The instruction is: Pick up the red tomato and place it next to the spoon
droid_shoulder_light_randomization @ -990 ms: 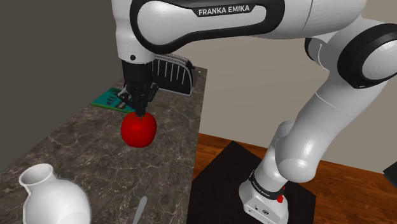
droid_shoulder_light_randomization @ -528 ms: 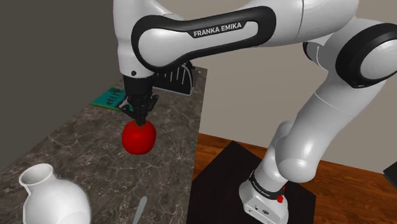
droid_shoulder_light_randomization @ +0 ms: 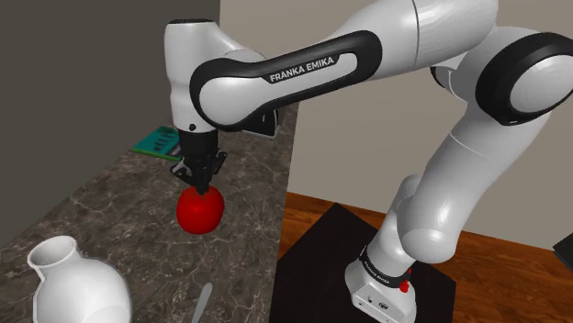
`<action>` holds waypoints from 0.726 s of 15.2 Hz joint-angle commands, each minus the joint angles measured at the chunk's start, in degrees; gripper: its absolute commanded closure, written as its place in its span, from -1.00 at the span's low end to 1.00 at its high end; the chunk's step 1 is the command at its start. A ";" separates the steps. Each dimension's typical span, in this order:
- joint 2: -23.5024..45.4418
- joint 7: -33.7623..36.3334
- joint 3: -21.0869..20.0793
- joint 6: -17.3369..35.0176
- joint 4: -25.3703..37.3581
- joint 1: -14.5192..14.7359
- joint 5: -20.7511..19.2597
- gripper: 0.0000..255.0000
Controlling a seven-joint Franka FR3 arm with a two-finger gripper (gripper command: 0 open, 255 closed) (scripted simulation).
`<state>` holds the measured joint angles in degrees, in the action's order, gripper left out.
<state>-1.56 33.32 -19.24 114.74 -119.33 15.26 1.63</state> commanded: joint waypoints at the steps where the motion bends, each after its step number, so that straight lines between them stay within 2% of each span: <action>1: 0.55 0.06 -0.01 1.64 -1.07 0.00 -0.18 1.00; 10: 0.88 0.13 -0.03 2.46 -1.58 0.01 -0.29 1.00; 11: 0.88 0.13 -0.03 2.46 -1.58 0.01 -0.29 -1.00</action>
<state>-0.67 33.45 -19.27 117.20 -120.91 15.27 1.35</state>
